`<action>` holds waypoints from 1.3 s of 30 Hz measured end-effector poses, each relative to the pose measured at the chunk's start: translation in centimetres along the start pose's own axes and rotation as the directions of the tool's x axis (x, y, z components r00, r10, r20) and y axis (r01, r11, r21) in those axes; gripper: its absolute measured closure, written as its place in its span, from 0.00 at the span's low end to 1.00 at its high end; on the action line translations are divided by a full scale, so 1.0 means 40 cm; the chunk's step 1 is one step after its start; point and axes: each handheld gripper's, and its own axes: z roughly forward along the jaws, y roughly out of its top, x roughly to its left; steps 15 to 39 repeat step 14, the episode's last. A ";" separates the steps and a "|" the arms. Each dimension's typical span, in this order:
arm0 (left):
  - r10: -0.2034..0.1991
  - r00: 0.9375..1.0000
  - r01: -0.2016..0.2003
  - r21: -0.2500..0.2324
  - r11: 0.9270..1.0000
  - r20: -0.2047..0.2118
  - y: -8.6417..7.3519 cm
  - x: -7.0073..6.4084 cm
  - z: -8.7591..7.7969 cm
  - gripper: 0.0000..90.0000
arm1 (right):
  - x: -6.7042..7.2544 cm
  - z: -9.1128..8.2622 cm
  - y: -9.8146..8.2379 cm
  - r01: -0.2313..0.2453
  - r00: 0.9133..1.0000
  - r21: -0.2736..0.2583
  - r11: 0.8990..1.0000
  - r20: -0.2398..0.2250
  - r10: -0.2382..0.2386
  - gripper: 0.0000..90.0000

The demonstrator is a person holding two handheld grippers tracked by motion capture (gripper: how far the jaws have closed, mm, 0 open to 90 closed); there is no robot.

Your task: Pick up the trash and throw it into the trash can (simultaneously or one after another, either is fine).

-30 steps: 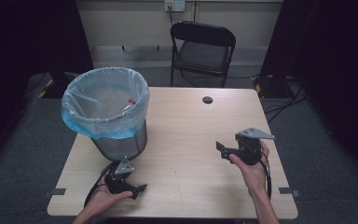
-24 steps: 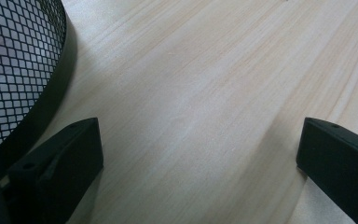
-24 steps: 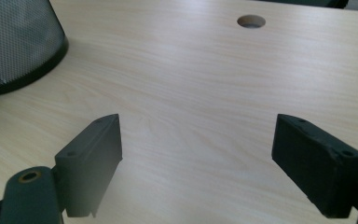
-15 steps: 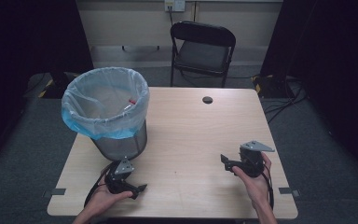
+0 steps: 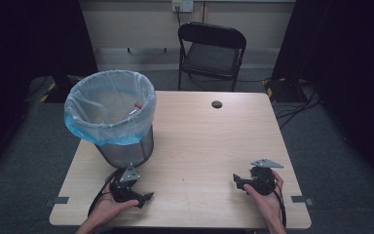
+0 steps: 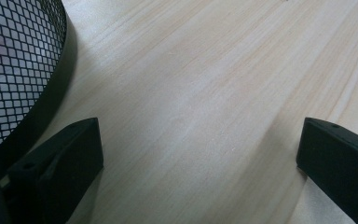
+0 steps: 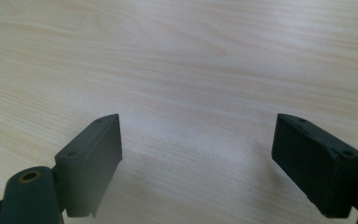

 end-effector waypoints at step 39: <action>-0.005 1.000 0.005 -0.002 1.000 -0.005 -0.001 -0.001 0.000 0.00 | 0.000 0.016 -0.029 0.044 0.997 -0.022 0.999 0.067 -0.042 0.15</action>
